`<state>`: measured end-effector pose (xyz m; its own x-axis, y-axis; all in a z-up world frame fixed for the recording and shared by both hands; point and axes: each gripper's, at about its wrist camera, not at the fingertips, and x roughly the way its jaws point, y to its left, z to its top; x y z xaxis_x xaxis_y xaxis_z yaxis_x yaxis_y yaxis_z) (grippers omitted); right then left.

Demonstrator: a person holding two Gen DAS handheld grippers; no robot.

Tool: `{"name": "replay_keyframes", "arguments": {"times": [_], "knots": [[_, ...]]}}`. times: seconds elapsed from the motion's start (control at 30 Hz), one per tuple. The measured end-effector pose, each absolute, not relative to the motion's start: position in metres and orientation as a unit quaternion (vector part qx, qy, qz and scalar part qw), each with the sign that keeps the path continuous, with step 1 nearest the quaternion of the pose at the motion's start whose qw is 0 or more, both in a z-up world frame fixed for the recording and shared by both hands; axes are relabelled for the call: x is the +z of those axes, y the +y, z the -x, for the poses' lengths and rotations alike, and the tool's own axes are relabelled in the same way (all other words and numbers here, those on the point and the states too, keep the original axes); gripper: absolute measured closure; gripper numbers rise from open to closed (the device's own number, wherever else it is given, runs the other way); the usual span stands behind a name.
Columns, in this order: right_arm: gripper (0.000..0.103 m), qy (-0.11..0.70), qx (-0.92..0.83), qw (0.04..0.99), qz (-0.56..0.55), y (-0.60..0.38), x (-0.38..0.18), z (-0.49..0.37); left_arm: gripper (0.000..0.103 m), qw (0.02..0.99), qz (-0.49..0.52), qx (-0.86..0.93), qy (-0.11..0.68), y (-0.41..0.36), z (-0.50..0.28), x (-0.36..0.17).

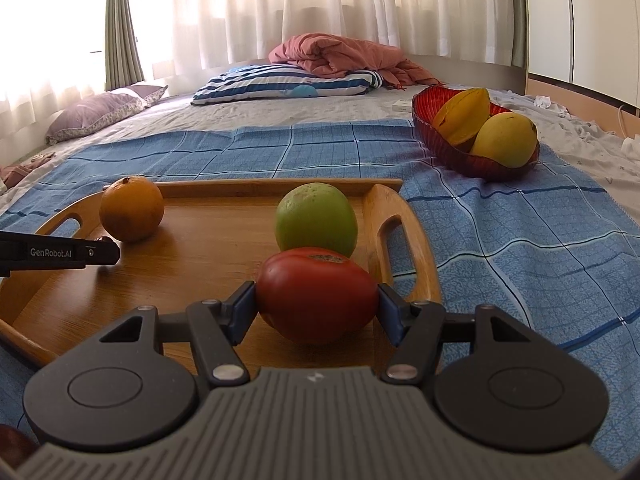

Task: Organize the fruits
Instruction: 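Lower the date onto the tray and open the left tool while the right tool places the tomato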

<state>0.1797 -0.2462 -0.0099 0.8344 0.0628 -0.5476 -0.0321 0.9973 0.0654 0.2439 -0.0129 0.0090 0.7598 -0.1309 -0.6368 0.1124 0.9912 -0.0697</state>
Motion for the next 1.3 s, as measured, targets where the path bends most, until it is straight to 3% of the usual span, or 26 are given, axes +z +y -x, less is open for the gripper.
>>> {"name": "replay_keyframes", "arguments": {"times": [0.73,1.3], "knots": [[0.035,0.292,0.028,0.956,-0.019,-0.244,-0.013,-0.182,0.080,0.937,0.008,-0.059,0.343,-0.013,-0.244,0.007],[0.013,0.272,0.040,0.961,-0.014,-0.243,0.003,-0.154,0.030,0.948,0.023,-0.069,0.310,-0.005,-0.197,0.028]]}}
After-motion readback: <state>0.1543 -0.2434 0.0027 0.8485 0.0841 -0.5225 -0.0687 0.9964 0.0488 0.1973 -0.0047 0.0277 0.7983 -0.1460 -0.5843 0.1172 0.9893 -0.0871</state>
